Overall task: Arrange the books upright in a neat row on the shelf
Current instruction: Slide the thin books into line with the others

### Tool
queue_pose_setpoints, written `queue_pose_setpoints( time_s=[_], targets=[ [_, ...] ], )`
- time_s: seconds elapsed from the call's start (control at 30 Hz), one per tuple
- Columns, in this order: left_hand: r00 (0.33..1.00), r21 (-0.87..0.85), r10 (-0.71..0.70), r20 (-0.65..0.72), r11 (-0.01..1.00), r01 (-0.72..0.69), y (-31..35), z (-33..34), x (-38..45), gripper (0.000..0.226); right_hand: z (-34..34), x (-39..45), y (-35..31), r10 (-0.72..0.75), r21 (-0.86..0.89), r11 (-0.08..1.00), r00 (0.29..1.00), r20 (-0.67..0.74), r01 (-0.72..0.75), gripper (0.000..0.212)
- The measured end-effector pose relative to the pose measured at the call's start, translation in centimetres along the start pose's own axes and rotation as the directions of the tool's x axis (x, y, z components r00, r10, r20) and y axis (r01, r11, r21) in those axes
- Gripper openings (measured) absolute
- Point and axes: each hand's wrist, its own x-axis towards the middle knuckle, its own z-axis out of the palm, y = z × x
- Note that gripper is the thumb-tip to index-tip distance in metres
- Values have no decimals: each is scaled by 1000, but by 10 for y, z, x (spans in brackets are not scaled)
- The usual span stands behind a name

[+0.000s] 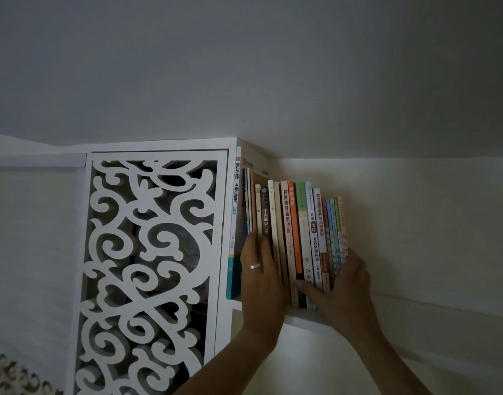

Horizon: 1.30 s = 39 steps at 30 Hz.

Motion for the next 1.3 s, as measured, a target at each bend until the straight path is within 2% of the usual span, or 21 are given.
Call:
queue_pose_setpoints(
  time_s=[0.1,0.2,0.4,0.47,0.57,0.7,0.9,1.0,1.07,1.17,1.3],
  targets=[
    [998,153,70,7,986,-70,-7,4,2,66,2,1,3,16,72,997,999,28,-18,117],
    [994,213,106,11,971,-106,-10,5,3,70,2,2,3,23,125,992,998,64,-31,111],
    [988,72,121,-97,991,-115,-10,-7,51,45,2,1,4,0,143,990,998,70,-10,109],
    [987,94,145,-76,986,-137,-9,-12,80,50,1,0,4,-8,138,990,997,70,-1,108],
    [982,167,186,-11,969,-182,-9,-18,112,46,0,1,2,-1,133,991,998,68,-8,108],
    [983,251,180,34,951,-183,-13,-19,117,50,0,0,1,3,137,990,998,70,-12,108],
    [989,181,141,39,973,-146,-7,-25,124,53,0,0,2,11,127,992,997,71,-20,109],
    [995,72,96,-27,993,-94,3,-29,121,51,0,-1,0,15,122,992,998,69,-23,108],
    [993,62,102,-65,993,-98,7,-31,117,49,0,-1,-1,9,109,994,998,66,-16,108],
    [987,153,147,-62,979,-136,-3,-31,117,50,0,0,-1,11,89,996,997,75,-17,109],
    [963,348,264,44,900,-263,-23,-30,122,55,-1,-1,-1,15,105,994,998,67,-22,108]
  ],
)
